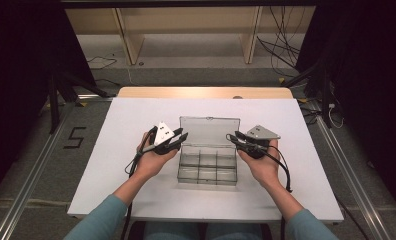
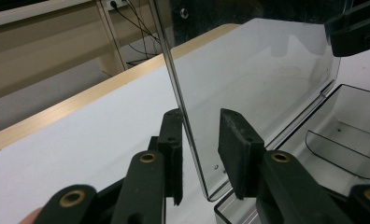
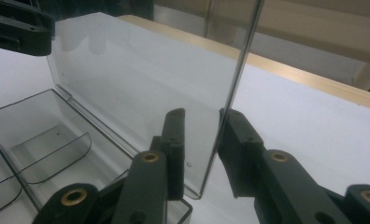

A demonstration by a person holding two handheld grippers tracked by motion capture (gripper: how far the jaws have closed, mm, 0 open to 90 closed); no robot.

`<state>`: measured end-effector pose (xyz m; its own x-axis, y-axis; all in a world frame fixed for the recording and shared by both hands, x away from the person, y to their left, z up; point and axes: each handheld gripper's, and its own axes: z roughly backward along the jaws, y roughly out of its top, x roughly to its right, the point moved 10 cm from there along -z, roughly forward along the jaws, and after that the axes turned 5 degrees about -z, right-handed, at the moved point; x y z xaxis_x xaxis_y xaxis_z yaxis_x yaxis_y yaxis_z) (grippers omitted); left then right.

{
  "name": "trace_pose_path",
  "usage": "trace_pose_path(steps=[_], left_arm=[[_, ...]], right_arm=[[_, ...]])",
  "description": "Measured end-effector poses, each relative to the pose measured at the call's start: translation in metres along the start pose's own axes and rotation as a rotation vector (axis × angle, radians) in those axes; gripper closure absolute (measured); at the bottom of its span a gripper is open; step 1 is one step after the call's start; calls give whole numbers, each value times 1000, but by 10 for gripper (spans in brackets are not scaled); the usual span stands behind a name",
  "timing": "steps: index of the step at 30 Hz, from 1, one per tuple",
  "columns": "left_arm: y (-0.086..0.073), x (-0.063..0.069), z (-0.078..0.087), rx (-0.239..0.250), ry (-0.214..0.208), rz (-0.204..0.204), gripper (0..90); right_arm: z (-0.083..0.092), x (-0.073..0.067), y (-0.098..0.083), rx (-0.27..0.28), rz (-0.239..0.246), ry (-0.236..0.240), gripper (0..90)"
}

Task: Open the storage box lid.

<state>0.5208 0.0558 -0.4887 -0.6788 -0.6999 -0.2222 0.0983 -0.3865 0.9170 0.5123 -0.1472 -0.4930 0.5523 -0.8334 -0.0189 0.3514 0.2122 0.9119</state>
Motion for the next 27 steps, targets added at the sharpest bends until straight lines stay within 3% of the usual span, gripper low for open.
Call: trace_pose_path(steps=[27], left_arm=[[-15,2,-8,-50,-17,27,694]], right_arm=[[-8,3,-12,-63,-16,-4,716]])
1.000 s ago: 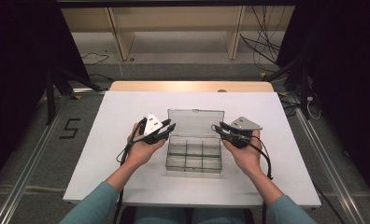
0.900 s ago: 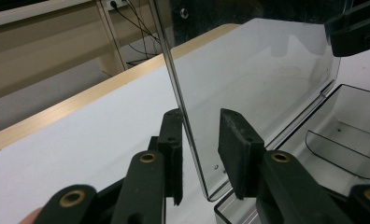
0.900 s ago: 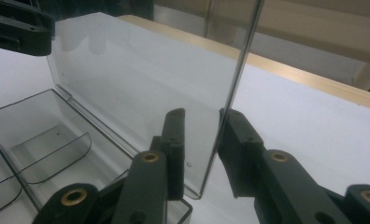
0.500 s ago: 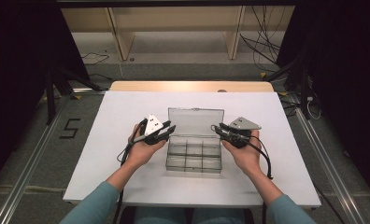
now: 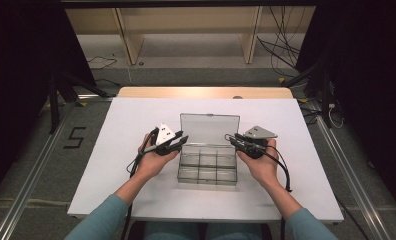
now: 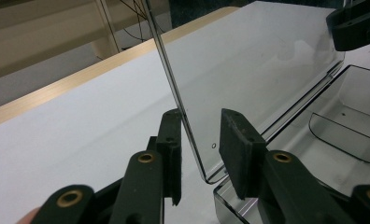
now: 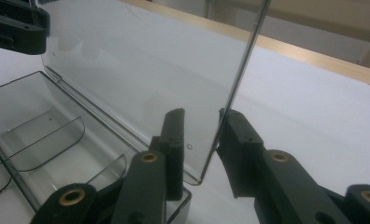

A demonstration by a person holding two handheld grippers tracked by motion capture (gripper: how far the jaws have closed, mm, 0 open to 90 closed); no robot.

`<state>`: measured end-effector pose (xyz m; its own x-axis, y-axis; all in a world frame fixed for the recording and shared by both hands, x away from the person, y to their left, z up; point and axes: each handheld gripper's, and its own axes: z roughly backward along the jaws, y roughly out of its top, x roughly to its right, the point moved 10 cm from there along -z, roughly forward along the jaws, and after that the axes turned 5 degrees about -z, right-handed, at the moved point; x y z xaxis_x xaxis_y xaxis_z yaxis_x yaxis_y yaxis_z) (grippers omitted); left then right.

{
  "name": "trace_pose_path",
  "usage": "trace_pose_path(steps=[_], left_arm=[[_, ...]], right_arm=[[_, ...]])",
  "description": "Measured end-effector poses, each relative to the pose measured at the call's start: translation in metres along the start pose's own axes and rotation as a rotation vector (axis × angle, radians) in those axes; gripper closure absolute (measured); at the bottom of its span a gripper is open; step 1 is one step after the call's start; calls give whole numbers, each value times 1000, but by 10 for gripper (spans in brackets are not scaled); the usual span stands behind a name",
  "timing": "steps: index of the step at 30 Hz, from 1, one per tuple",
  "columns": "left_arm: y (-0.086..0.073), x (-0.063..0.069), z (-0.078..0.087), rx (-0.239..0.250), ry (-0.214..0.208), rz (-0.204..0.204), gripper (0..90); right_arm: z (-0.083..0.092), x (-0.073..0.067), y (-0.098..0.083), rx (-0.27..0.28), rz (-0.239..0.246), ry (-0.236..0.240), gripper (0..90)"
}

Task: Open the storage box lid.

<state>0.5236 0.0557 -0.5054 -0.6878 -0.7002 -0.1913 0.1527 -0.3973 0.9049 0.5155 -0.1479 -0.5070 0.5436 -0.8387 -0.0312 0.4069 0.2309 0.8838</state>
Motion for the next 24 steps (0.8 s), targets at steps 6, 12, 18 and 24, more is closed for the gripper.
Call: trace_pose_path(steps=[6,12,18,24], left_arm=[[-3,0,-1,-15,-4,-1,690],[-4,1,-2,-23,-12,11,677],[-9,1,-3,-49,-14,19,657],[-7,-1,1,-44,-9,44,634]], right_arm=[[-2,1,-3,-15,-6,0,707],[-2,0,-4,-23,-11,4,685],[-1,1,-5,-39,-27,0,644],[4,5,-3,-31,-53,-4,601]])
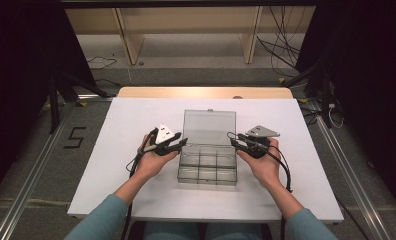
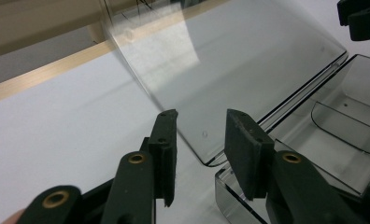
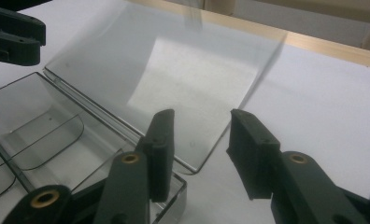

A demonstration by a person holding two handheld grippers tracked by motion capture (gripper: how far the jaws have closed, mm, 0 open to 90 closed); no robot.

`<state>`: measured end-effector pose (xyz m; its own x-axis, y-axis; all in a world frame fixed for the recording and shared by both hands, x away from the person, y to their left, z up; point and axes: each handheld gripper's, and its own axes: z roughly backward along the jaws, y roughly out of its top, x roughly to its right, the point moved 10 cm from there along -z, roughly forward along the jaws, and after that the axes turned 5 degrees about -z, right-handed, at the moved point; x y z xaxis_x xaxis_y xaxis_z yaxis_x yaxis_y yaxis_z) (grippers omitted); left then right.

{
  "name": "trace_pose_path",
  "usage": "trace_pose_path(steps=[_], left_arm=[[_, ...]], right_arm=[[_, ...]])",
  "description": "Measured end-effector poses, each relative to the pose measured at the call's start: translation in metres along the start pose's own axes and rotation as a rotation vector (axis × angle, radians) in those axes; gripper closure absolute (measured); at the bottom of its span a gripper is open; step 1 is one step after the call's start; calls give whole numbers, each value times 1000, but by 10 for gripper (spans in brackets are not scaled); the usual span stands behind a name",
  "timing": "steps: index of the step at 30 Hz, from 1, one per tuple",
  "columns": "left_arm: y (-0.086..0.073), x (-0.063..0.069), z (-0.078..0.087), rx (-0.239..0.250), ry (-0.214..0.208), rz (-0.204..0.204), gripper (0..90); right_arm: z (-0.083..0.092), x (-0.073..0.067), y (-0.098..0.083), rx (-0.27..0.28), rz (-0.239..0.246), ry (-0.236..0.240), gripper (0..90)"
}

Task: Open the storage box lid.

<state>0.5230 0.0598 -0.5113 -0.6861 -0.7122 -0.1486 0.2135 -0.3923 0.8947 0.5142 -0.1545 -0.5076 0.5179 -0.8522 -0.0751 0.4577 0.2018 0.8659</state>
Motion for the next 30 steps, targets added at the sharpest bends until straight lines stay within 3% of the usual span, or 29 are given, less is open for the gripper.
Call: trace_pose_path(steps=[13,23,30], left_arm=[[-1,11,24,-39,-36,30,430],[-21,21,46,-84,-65,19,280],[-31,24,62,-86,-73,46,217]], right_arm=[[18,4,-10,-47,-34,17,478],[34,7,-21,-80,-41,11,414],[47,10,-33,-99,-39,8,391]])
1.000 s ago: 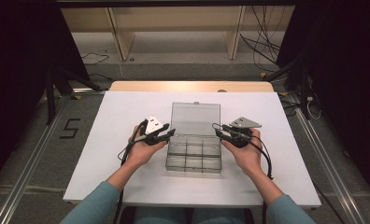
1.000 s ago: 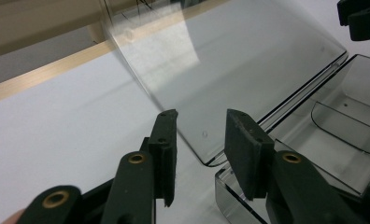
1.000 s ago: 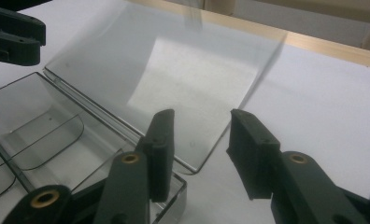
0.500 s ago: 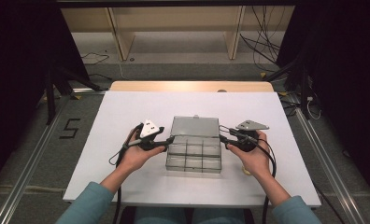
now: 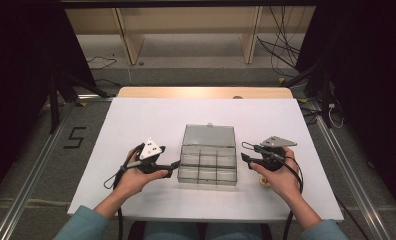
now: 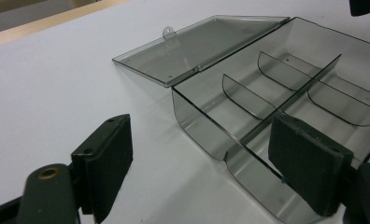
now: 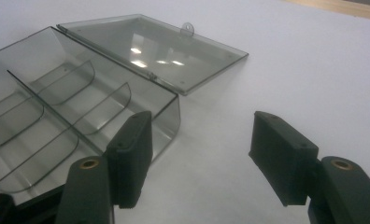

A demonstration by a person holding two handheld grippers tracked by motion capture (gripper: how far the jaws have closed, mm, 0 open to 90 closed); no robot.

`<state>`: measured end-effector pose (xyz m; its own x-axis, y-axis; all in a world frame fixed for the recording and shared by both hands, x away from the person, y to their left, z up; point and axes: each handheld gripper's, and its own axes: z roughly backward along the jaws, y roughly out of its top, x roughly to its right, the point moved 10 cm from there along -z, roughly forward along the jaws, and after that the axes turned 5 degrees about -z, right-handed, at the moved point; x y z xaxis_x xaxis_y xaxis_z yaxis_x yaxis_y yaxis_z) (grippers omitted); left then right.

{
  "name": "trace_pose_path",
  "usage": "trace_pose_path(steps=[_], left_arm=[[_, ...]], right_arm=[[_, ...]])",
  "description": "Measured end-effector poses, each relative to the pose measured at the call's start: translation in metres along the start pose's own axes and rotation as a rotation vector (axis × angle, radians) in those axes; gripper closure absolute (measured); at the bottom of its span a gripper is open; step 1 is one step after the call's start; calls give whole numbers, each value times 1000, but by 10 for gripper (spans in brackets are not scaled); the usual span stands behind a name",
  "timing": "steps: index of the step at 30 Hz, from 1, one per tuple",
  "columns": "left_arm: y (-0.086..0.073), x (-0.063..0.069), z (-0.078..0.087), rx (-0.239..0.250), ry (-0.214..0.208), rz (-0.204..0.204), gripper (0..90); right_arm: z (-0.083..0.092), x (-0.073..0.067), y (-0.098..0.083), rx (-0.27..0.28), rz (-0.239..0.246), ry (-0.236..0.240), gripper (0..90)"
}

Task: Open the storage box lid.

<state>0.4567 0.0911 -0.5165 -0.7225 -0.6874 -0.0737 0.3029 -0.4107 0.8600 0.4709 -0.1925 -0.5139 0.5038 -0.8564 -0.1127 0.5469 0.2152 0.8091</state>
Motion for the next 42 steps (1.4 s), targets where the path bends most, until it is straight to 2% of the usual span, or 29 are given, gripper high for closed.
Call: trace_pose_path(steps=[18,24,33,42], left_arm=[[-17,19,26,3,-24,-16,216],[-21,23,27,-5,-38,-17,216],[-22,21,25,-10,-37,-20,219],[-24,21,24,-18,-40,-19,221]], right_arm=[[24,6,-27,-42,5,-13,370],[28,6,-30,-42,0,-15,368],[33,9,-33,-42,-16,-20,367],[36,8,-34,-42,-9,-19,365]])
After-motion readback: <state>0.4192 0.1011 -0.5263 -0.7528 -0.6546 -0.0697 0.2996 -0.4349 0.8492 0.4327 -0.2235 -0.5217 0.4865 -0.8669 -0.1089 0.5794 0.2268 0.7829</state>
